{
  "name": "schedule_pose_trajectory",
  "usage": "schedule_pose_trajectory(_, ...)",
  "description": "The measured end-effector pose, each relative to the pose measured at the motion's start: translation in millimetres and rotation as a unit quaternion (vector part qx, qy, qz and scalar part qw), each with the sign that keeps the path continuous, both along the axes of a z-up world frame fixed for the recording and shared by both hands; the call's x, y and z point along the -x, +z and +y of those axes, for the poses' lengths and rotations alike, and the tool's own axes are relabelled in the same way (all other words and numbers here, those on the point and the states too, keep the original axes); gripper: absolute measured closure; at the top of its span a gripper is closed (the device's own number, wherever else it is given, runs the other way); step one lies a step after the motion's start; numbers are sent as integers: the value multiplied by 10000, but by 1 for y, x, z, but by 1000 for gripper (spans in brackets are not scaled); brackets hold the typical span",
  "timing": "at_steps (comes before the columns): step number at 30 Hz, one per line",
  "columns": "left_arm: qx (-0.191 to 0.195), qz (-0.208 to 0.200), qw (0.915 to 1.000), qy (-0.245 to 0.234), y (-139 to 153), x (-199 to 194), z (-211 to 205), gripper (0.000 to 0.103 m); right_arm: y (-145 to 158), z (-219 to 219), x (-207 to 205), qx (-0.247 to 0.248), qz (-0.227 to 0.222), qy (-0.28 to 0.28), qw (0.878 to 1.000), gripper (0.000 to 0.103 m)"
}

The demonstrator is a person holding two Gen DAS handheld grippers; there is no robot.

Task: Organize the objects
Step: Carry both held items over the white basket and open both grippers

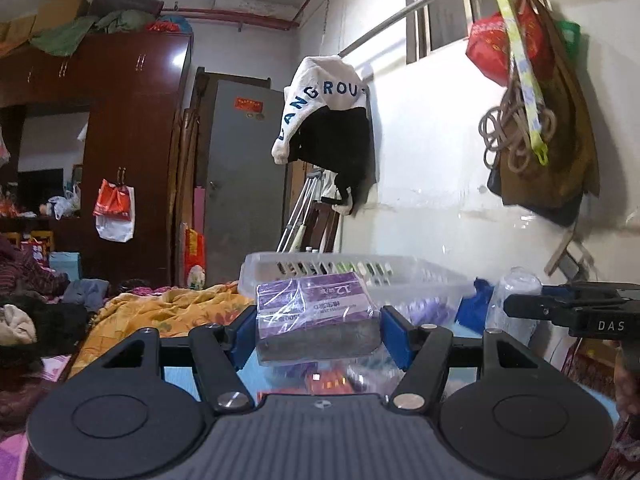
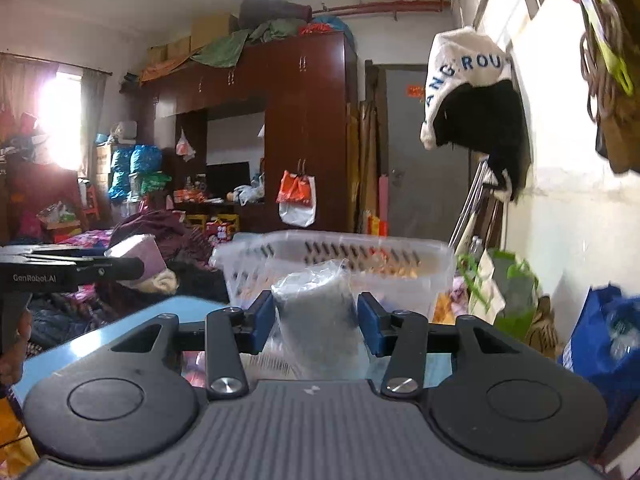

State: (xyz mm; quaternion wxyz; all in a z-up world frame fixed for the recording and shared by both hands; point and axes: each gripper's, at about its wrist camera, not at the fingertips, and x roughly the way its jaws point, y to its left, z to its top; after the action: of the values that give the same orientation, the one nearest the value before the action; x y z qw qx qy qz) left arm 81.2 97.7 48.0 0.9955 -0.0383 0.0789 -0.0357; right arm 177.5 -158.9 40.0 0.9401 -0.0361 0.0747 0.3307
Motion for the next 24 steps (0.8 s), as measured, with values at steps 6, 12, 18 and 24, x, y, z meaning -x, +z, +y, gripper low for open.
schedule_pose_trajectory(6,-6,172,9997,-145,15,-33,5,36,10,20,-20,162,149,66,9997,54)
schedule_pose_trajectory(12,8,173,9996,-214,39,-69,3,36,52,41,-50,125,57,11,9999,54)
schedule_pose_trajectory(18,161,686,9974,121,55,-139,9,36,62,69,-94,520,45,-232,9984,54)
schedule_pose_trajectory(24,187,996,9946,235,37,-167,10,35,40,71,-112,734,302,-264,9965,54)
